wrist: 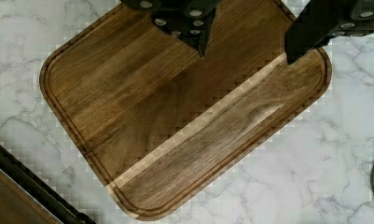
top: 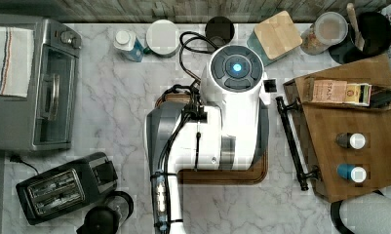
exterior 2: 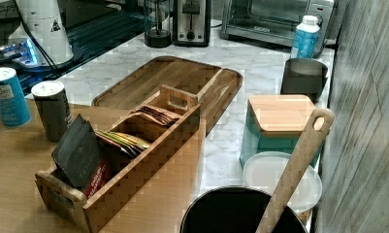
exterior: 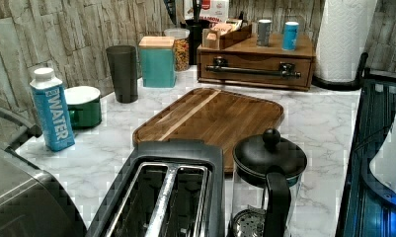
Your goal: Open the drawer.
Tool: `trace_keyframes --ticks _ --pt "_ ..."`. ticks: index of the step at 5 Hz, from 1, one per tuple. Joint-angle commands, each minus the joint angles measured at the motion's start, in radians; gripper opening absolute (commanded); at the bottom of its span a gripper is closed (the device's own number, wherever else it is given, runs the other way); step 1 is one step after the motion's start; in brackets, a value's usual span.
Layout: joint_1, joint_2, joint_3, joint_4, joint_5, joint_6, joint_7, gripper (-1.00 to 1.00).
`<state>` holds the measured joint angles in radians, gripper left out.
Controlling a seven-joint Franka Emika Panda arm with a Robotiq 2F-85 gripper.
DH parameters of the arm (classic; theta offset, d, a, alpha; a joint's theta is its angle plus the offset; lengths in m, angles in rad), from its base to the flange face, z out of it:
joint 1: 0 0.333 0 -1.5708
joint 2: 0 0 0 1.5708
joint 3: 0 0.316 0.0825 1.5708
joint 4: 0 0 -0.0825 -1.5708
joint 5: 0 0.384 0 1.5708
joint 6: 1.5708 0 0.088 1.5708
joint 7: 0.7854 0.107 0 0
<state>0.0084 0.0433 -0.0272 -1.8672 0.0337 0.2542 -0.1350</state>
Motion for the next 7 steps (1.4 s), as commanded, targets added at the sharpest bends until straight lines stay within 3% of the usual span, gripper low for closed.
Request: trace_keyframes --ticks 1,2,3,4,5,7 --pt "0.001 0.000 -0.001 -0.003 0.007 0.000 -0.001 1.00" --pt "-0.004 -0.070 -0.003 -0.156 0.001 0.135 -0.110 1.00" --pt "0.029 -0.141 -0.080 -0.289 -0.023 0.235 -0.339 1.00" --pt "-0.026 -0.182 -0.076 -0.356 -0.062 0.282 -0.549 1.00" --pt "-0.038 -0.171 -0.119 -0.378 -0.077 0.308 -0.724 1.00" --pt "-0.097 -0.170 -0.149 -0.473 -0.173 0.467 -0.910 1.00"
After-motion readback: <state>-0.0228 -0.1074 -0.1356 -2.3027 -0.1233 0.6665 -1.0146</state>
